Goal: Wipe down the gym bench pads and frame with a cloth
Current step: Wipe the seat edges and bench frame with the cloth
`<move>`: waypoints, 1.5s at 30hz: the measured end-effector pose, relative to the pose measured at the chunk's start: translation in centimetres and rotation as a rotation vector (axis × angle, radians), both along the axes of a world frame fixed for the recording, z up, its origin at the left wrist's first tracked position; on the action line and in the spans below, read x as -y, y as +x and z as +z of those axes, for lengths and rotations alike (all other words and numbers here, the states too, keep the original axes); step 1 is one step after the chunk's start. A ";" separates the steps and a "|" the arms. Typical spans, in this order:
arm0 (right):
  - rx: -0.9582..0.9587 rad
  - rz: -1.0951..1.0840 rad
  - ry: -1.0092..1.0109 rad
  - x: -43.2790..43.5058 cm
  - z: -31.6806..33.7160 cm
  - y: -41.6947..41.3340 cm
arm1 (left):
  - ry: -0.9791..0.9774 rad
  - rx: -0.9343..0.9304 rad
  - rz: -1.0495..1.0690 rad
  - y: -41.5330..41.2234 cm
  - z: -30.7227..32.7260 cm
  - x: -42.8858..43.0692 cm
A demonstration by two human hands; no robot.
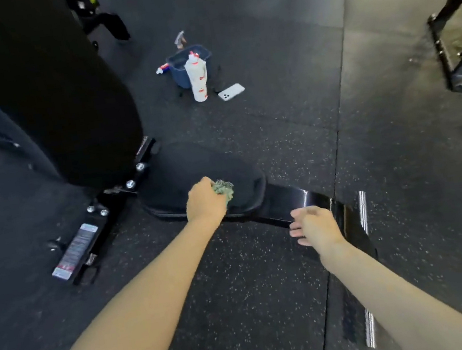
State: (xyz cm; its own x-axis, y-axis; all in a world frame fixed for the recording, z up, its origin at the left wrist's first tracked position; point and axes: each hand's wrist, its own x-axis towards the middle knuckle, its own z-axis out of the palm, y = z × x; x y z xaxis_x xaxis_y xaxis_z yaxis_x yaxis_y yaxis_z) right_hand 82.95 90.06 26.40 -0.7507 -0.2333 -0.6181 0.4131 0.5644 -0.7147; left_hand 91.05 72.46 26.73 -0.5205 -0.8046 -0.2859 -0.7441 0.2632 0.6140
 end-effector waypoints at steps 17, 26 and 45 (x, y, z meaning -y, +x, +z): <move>0.122 0.432 -0.066 17.5 6.9 15.4 | 0.763 -0.540 0.488 16.9 4.1 4.4; 0.125 0.326 0.064 22.9 1.2 20.6 | 0.799 -0.396 0.410 23.4 -0.9 11.3; -0.459 0.474 -0.093 34.5 -0.7 18.8 | 0.394 -0.741 0.836 19.5 -2.8 21.4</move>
